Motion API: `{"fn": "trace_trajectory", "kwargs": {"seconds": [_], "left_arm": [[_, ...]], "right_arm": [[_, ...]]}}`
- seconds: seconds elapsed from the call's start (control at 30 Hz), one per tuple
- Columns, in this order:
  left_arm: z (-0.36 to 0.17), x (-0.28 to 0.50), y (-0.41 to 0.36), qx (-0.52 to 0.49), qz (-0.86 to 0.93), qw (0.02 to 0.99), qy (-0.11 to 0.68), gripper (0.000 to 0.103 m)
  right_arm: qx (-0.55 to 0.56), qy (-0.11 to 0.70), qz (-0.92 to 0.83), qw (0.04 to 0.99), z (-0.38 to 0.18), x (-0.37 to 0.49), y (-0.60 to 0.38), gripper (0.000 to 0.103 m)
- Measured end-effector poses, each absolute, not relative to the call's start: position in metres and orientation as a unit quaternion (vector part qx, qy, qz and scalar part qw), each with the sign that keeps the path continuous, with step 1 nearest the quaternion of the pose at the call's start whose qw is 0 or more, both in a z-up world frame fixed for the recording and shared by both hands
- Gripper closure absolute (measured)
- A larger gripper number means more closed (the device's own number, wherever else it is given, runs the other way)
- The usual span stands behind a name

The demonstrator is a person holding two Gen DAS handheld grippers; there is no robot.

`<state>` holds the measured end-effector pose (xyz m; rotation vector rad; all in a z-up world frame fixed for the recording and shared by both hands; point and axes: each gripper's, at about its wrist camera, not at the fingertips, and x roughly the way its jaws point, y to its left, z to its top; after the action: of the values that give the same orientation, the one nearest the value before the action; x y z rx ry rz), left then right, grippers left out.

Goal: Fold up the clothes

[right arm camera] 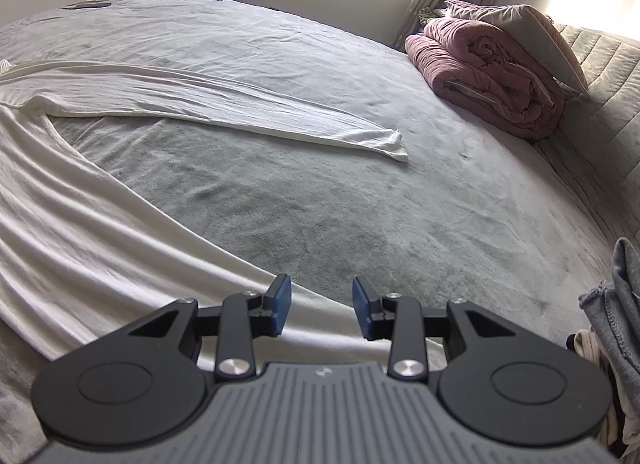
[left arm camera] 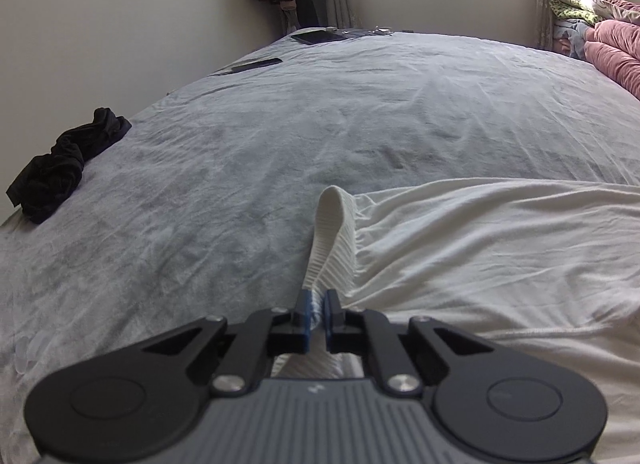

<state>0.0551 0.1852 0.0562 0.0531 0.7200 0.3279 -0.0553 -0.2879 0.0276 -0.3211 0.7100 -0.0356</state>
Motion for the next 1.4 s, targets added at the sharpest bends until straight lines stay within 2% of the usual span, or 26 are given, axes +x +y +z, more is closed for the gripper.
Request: {"fn": "trace_trajectory", "kwargs": {"seconds": [0.13,0.3,0.47,0.67,0.83,0.9,0.93,1.13,1.4], "left_arm": [[0.064,0.050,0.182,0.042,0.169,0.931,0.320,0.097],[0.044,0.061,0.183,0.053,0.179,0.921,0.343,0.097],[0.038,0.062,0.187,0.043,0.181,0.923,0.338,0.097],[0.031,0.062,0.177,0.076,0.178,0.922,0.336,0.093],[0.043,0.060,0.191,0.028,0.171,0.924,0.340,0.079],[0.051,0.058,0.203,-0.002,0.177,0.925,0.337,0.066],[0.055,0.056,0.211,-0.020,0.180,0.925,0.334,0.064],[0.063,0.044,0.252,-0.146,0.184,0.911,0.340,0.062],[0.055,0.043,0.233,-0.119,0.148,0.916,0.354,0.063]], "right_arm": [[-0.156,0.345,-0.018,0.925,0.027,-0.055,-0.288,0.066],[-0.157,0.347,-0.019,0.924,0.027,-0.055,-0.288,0.066],[-0.154,0.347,-0.022,0.925,0.027,-0.055,-0.290,0.066],[-0.152,0.347,-0.023,0.925,0.027,-0.055,-0.289,0.066],[-0.150,0.347,-0.024,0.925,0.027,-0.055,-0.290,0.066],[-0.150,0.347,-0.025,0.926,0.028,-0.055,-0.290,0.066],[-0.149,0.346,-0.025,0.926,0.028,-0.056,-0.290,0.066],[-0.145,0.343,-0.023,0.928,0.030,-0.056,-0.291,0.066],[-0.145,0.343,-0.023,0.928,0.030,-0.056,-0.291,0.066]]}}
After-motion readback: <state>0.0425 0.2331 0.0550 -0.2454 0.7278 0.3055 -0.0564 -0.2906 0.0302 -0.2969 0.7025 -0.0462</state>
